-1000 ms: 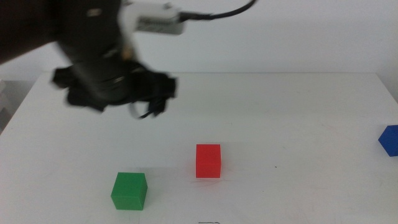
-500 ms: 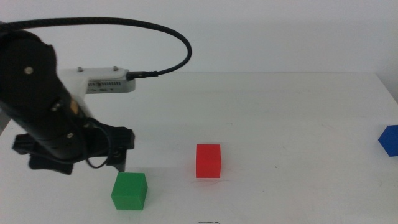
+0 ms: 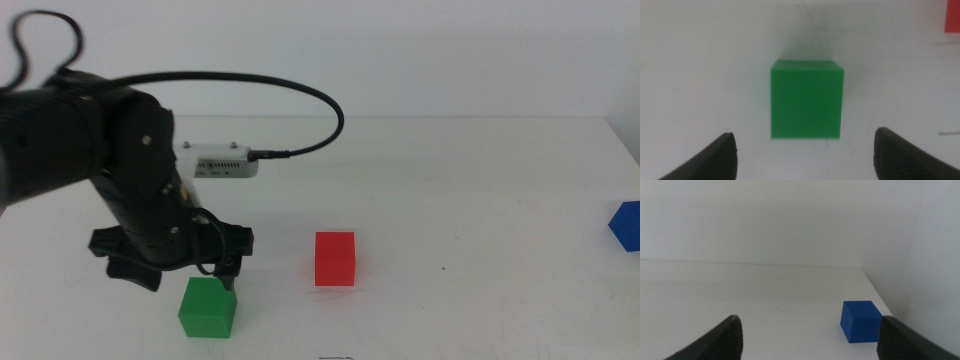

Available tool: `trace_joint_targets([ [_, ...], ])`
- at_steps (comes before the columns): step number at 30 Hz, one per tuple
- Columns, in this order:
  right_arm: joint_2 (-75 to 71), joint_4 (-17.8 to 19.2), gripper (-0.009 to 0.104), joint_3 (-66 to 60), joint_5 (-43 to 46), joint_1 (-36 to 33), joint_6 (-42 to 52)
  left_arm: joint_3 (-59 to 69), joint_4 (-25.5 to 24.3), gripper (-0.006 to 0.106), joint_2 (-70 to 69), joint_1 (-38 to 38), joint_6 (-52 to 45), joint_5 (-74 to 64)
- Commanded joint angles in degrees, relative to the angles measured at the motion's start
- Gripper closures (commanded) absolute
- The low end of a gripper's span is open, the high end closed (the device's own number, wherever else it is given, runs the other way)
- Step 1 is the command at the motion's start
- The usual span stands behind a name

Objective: Stack red cubes first, then green, then blue cubes in a specific spot.

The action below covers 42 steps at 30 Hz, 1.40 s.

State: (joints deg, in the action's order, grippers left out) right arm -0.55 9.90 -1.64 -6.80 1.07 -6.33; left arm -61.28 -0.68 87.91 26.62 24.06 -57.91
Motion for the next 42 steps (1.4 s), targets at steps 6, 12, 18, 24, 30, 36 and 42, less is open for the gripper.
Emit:
trace_joint_targets([
  [6, -1.31, 0.78, 0.001, 1.02, 4.57, 0.36, 0.31, -1.27, 0.68, 0.007, 3.01, -0.09, -0.37, 3.47],
  [12, -1.31, 0.78, 0.001, 1.02, 4.57, 0.36, 0.31, -1.27, 0.68, 0.007, 6.08, -0.09, -0.48, 4.1],
  [18, -1.31, 0.78, 0.001, 1.02, 4.57, 0.36, 0.31, -1.27, 0.68, 0.007, 8.17, -0.09, -0.79, 5.62],
  [24, -1.31, 0.78, 0.001, 1.02, 4.57, 0.36, 0.31, -1.27, 1.27, 0.012, 10.35, -0.09, -3.35, 6.46],
  [30, -1.31, 0.78, 0.001, 1.02, 4.57, 0.36, 0.31, -1.27, 1.39, 0.03, 10.39, -0.09, -3.5, 6.38],
  [36, -1.31, 0.78, 0.001, 1.02, 4.57, 0.36, 0.31, -2.13, 1.98, 0.067, 9.67, -0.09, -3.44, 4.0],
  [42, -1.31, 0.78, 0.001, 1.02, 4.57, 0.36, 0.31, -8.76, 1.9, 0.09, 5.47, 0.37, 0.36, -3.25],
])
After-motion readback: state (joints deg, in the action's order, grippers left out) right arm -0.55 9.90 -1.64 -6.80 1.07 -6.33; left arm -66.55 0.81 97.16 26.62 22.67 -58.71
